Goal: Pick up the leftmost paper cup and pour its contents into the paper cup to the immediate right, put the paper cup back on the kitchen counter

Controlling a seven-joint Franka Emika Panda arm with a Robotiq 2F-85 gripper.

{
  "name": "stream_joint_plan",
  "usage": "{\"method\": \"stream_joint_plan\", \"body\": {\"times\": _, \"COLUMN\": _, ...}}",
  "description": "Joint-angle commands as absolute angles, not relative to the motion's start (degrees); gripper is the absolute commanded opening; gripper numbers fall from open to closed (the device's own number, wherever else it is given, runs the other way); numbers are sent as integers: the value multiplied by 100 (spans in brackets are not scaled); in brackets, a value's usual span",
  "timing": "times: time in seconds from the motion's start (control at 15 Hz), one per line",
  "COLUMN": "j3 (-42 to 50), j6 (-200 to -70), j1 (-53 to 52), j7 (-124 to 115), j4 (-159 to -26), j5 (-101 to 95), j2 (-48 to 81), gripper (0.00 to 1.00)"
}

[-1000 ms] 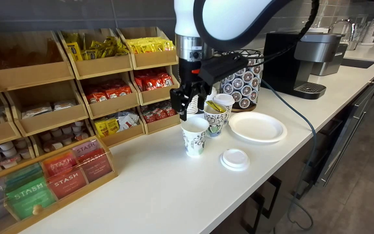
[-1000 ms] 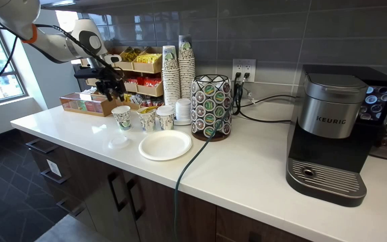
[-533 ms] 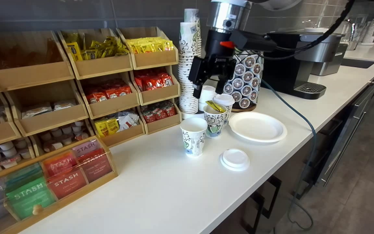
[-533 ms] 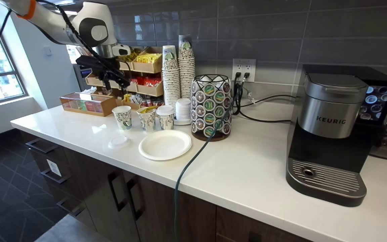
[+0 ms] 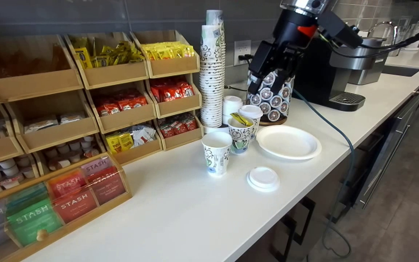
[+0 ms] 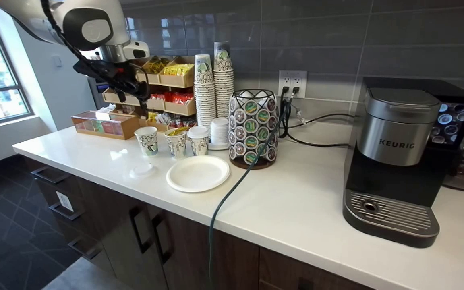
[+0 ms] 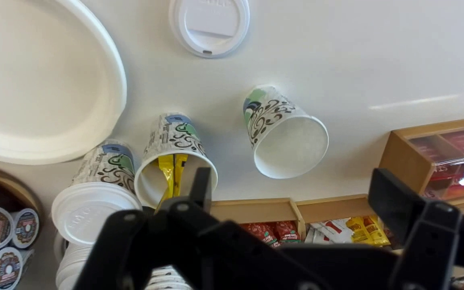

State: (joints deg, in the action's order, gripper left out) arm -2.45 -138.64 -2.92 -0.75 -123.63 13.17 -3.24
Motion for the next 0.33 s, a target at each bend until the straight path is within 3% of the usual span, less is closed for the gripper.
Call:
{"method": "stream_joint_plan", "body": {"times": 0.0, "j3": -230, "j6": -13852, "j1": -292, "j7": -78, "j4": -12473, "j5": 1310, "j2": -474, "gripper": 100}}
{"method": "stream_joint_plan", "body": {"times": 0.27, "j3": -218, "j6": -13853, "j1": -292, "j7": -74, "j4": -12649, "j5": 1309, "j2": -679, "gripper": 100}}
